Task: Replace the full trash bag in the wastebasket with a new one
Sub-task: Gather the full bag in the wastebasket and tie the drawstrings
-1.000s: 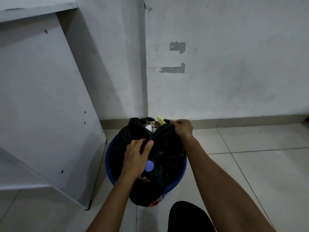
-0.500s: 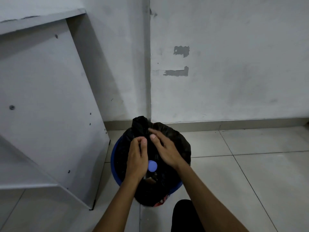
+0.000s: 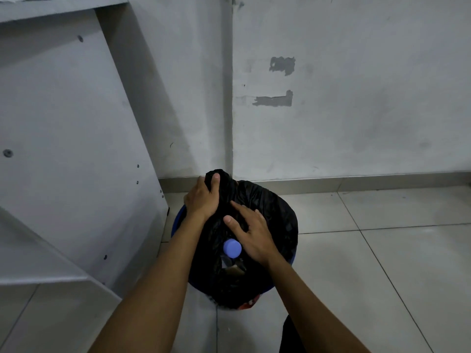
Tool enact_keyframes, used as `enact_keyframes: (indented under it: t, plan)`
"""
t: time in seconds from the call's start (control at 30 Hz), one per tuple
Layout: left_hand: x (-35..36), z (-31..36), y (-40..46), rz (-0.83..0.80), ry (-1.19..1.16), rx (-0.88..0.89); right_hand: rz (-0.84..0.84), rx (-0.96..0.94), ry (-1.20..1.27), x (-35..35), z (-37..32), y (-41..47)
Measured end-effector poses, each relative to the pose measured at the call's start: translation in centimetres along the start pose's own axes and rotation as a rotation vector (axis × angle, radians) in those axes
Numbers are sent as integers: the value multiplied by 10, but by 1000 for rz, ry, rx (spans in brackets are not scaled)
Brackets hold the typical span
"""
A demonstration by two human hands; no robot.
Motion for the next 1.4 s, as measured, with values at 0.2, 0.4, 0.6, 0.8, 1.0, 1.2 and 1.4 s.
enact_keyframes:
  t: [0.2,0.4,0.6,0.8,1.0,1.2,1.4]
  plan:
    - [12,-15,35,-60,109,-112,-33,6,-3,4,4,0]
    - [4,1,19,-14,-461,88,-32,23,0,6,12,2]
    - [-14,26,-29,-120,-556,244,-17,32,-3,5,16,5]
    - [-2,-2,-101,-250,-442,255,-45,68,22,9,21,6]
    - [9,-11,-122,-131,-268,376,-94,63,44,3,10,2]
    - [7,-16,-125,-162,-317,287,116,-103,-58,-17,-8,-74]
    - [-6,-19,-137,-229,-329,351,83,-384,-373,-4,-4,-115]
Point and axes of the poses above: each hand's wrist, its own y-axis towards the middle knuckle, its own x-axis out of the palm, z = x × y, the point moved 9 cm from there along y, towards the middle knuckle, and after that the axes turned 12 degrees about -y, right-handed, at the moved point
